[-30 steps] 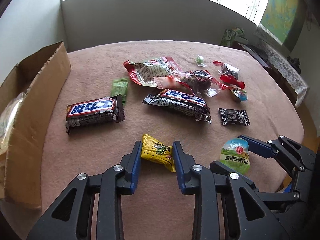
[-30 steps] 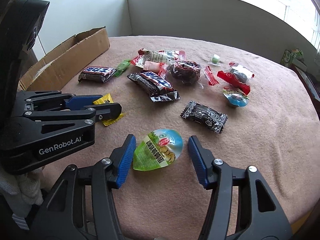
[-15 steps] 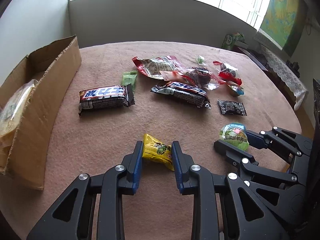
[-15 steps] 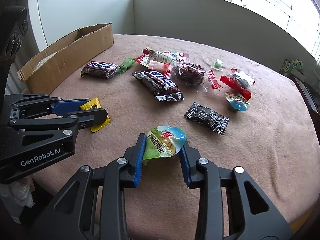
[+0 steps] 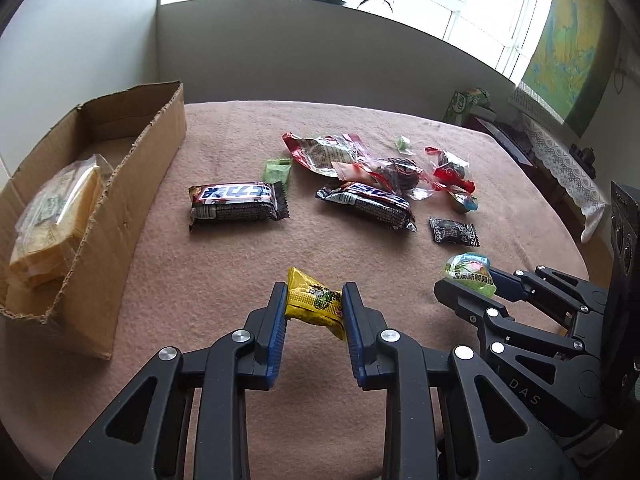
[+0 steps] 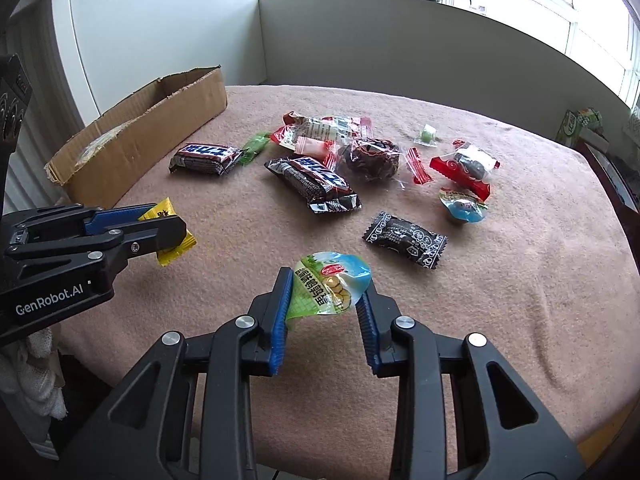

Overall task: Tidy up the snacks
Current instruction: 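Drop the yellow packet into the box with the left gripper while the right gripper drops the jelly cup there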

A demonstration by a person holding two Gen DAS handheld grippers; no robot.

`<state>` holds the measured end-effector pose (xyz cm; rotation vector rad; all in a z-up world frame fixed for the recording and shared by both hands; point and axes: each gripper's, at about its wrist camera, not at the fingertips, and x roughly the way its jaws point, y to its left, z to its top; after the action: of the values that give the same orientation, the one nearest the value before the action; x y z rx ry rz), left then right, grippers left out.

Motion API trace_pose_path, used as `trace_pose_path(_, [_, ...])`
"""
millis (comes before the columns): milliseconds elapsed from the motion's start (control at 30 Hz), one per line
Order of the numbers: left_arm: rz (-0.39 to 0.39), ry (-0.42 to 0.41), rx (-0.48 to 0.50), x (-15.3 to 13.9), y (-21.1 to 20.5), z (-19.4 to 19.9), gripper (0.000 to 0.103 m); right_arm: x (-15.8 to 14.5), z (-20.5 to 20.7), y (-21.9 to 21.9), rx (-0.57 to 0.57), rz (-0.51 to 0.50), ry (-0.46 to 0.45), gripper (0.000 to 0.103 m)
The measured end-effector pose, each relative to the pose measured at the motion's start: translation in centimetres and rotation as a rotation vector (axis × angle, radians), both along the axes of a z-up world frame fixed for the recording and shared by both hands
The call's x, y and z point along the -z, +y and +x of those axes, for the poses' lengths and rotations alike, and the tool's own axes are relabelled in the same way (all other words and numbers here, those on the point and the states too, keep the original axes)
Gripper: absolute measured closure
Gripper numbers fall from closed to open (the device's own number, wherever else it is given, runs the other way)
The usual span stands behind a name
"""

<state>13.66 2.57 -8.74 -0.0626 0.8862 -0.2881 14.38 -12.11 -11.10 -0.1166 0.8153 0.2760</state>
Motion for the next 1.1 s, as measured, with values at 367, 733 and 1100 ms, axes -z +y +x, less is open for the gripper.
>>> trace_pose_path(367, [-0.027, -0.086, -0.045, -3.9, 2.9, -0.7, 0.078, -3.9, 1.0, 3.0, -0.07, 0.03, -0.055, 0.071])
trace_pose_path(733, [0.001, -0.148, -0.2, -6.1, 10.4, -0.1, 0.078, -8.7, 4.2, 11.1, -0.191, 0.044, -0.134, 0.071])
trace_pose_path(1100, [0.032, -0.14, -0.318, -5.3, 16.5, 1.2, 0.078, -8.8, 6.9, 19.8, -0.302, 0.042, -0.113, 0.071])
